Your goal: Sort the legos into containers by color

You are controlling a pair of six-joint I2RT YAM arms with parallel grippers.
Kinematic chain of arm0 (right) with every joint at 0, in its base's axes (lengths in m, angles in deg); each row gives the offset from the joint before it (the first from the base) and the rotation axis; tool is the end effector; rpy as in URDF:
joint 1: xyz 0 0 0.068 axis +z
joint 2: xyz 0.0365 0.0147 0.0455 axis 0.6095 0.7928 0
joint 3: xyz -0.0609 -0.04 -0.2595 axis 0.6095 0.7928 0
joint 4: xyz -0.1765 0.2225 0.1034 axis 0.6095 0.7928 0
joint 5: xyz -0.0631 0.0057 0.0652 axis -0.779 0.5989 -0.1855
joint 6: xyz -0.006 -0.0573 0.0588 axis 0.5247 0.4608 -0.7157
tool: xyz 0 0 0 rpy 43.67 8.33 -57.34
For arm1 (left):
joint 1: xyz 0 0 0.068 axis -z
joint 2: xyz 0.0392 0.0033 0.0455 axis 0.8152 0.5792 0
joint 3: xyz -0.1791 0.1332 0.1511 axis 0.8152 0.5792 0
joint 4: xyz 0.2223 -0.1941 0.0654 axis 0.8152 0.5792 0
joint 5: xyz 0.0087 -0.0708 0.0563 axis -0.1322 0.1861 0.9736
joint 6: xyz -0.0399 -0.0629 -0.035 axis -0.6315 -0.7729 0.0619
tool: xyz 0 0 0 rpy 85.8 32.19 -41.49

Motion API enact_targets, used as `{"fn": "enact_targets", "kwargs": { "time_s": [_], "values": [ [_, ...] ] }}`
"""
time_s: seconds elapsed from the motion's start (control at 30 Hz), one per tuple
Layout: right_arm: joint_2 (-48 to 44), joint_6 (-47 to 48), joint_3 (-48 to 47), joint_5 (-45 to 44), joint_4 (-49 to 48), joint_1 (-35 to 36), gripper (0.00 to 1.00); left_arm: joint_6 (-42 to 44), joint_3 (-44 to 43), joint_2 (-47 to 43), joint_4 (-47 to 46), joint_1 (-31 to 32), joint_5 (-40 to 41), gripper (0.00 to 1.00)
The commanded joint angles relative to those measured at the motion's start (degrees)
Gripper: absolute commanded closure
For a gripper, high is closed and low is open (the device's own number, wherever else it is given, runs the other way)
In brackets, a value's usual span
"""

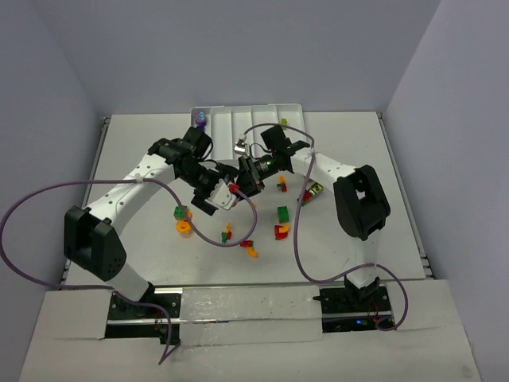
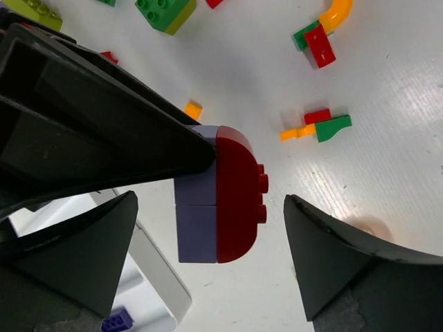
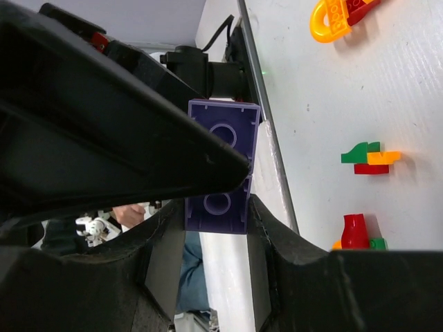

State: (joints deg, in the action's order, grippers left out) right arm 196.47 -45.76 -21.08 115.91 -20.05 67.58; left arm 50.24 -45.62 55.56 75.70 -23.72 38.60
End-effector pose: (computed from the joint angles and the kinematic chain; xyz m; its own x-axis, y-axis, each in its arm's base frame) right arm 0.3593 0.2866 0.1968 -0.8679 -0.3931 -0.3035 -0.3726 0.1114 0.9213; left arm 0.2860 -0.2199 0.2629 0.6407 0.5596 -0.5257 0.7627 -0.5431 0.3513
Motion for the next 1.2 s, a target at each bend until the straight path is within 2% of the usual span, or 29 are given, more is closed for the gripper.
{"fn": "enact_targets", "kwargs": {
  "time_s": [0.0,0.1,0.17,0.27,0.37,0.47,0.5,0.57,0.63,0.7,0.8,0.9,1.17],
  "values": [
    [-0.30,-0.43,-0.33,1.38,-1.05,-0.18,1.00,-7.55,-2.31,-0.80,-3.70,0.23,-1.51,0.01],
    [-1.90,-0.90,1.39,1.04,-2.98,-1.18,1.00,-13.68,-3.91,-1.44,-5.65,-1.75,-3.94,0.01],
    [-3.59,-1.04,2.86,0.70,-4.17,-2.78,1.00,-23.87,-6.30,-1.86,-6.91,-5.30,-8.06,0.01],
    [-5.26,-1.29,4.20,0.25,-5.57,-5.42,1.00,-34.55,-7.51,-2.97,-10.77,-10.51,-14.19,0.01],
    [-7.47,-3.47,5.56,-0.28,-9.44,-8.80,1.00,-53.22,-6.18,-5.06,-18.92,-16.59,-20.30,0.01],
    [-11.43,-10.25,8.55,-1.96,-18.38,-10.73,1.00,-76.40,-0.08,-7.69,-32.60,-20.58,-24.58,0.01],
    [-12.56,-13.00,9.74,-2.54,-24.57,-11.57,1.00,-85.74,3.62,-8.89,-36.36,-20.88,-26.18,0.01],
    [-15.32,-18.57,12.41,-4.41,-35.46,-12.09,1.00,-96.73,8.30,-10.23,-48.36,-20.95,-27.68,0.01],
    [-16.63,-21.36,13.46,-5.80,-40.01,-12.05,1.00,-114.57,14.16,-11.46,-59.49,-20.95,-28.68,0.01],
    [-17.65,-25.84,14.81,-7.95,-46.02,-11.81,1.00,-128.06,18.72,-11.14,-75.23,-20.95,-27.91,0.01],
    [-17.75,-30.02,15.56,-10.13,-52.61,-10.90,1.00,-140.15,22.35,-8.46,-86.39,-20.85,-27.11,0.01],
    [-17.16,-30.84,14.56,-11.45,-53.28,-9.94,1.00,-147.57,23.85,-6.93,-96.99,-19.94,-26.32,0.06],
    [-15.96,-31.21,13.40,-11.84,-54.13,-7.86,1.00,-153.44,25.07,-5.53,-106.31,-18.05,-23.54,0.10]
  ]
}}
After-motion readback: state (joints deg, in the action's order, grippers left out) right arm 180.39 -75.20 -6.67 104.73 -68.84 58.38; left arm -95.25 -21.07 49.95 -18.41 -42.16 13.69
